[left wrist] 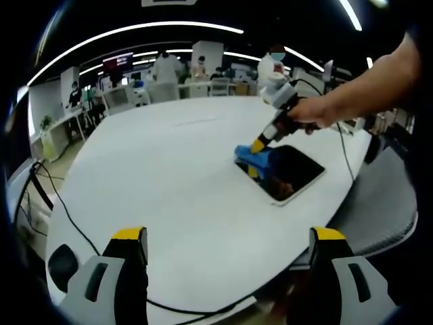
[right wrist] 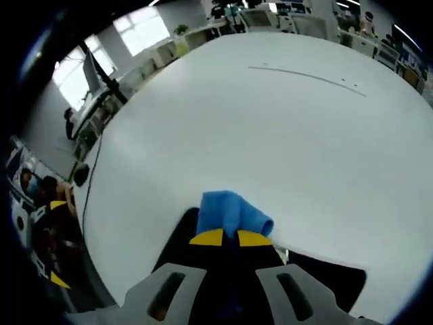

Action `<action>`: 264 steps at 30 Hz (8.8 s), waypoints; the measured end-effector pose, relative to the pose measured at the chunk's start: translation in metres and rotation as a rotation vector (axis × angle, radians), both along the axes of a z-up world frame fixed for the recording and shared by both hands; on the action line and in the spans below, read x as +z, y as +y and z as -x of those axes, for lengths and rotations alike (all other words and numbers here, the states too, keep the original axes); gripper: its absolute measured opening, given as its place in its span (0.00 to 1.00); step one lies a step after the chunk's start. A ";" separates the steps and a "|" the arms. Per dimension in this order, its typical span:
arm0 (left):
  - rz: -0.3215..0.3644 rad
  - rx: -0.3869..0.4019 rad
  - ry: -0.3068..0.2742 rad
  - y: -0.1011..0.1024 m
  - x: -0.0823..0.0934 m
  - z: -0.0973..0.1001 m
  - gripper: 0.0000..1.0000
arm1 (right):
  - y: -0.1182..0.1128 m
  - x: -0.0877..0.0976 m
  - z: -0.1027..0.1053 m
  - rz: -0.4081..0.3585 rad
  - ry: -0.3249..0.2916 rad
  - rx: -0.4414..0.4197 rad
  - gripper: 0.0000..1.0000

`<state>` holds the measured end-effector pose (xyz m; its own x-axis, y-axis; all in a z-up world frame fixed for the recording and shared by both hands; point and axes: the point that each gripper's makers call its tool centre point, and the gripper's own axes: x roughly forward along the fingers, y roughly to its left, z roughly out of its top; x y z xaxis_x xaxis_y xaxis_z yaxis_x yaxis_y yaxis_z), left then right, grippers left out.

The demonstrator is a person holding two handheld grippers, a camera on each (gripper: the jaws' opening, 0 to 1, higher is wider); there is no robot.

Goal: Wipe the mirror surface with the cleaning cloth until all visible marks leave the cleaned area.

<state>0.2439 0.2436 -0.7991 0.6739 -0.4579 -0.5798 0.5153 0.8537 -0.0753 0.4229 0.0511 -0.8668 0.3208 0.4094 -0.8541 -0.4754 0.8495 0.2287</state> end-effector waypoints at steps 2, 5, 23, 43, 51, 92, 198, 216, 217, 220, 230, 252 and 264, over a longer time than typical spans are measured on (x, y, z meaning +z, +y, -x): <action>0.000 0.002 -0.002 0.001 0.000 0.000 0.99 | 0.000 -0.001 -0.001 -0.007 0.002 -0.002 0.00; 0.000 0.007 -0.004 0.002 0.000 -0.001 0.99 | 0.001 -0.001 0.000 -0.004 0.001 -0.001 0.00; 0.001 0.006 -0.013 -0.003 0.002 -0.001 0.99 | -0.001 0.000 0.021 -0.002 -0.010 -0.005 0.00; 0.000 -0.009 -0.030 -0.016 0.008 0.002 0.99 | -0.004 -0.001 0.053 -0.022 0.002 -0.014 0.00; 0.000 -0.024 -0.027 -0.020 0.007 0.005 0.99 | -0.005 0.000 0.068 -0.026 0.019 -0.012 0.00; 0.012 -0.044 -0.057 -0.034 0.009 0.000 0.99 | -0.005 0.000 0.121 -0.046 0.067 0.036 0.00; 0.042 -0.027 -0.048 -0.065 0.016 -0.013 0.99 | -0.045 0.000 0.120 -0.114 0.151 -0.012 0.00; -0.003 -0.059 -0.038 -0.062 0.011 -0.016 0.99 | -0.044 -0.001 0.080 -0.117 0.135 -0.030 0.00; -0.004 -0.058 -0.036 -0.062 0.010 -0.016 0.99 | -0.044 -0.001 0.078 -0.119 0.135 -0.032 0.00; -0.007 -0.058 -0.027 -0.060 0.008 -0.017 0.99 | -0.044 0.000 0.072 -0.124 0.134 -0.039 0.00; -0.058 -0.076 0.028 -0.049 -0.008 -0.011 0.99 | -0.044 -0.001 0.050 -0.132 0.125 -0.057 0.00; -0.010 -0.051 0.049 -0.050 -0.008 -0.003 1.00 | -0.041 -0.003 0.007 -0.120 0.086 -0.050 0.00; -0.017 -0.029 0.046 -0.040 -0.007 -0.005 1.00 | -0.040 -0.005 -0.003 -0.107 0.056 -0.045 0.00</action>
<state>0.2487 0.2037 -0.8058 0.6330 -0.4666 -0.6177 0.5362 0.8398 -0.0849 0.4260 0.0115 -0.8718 0.2939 0.4858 -0.8231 -0.4216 0.8388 0.3445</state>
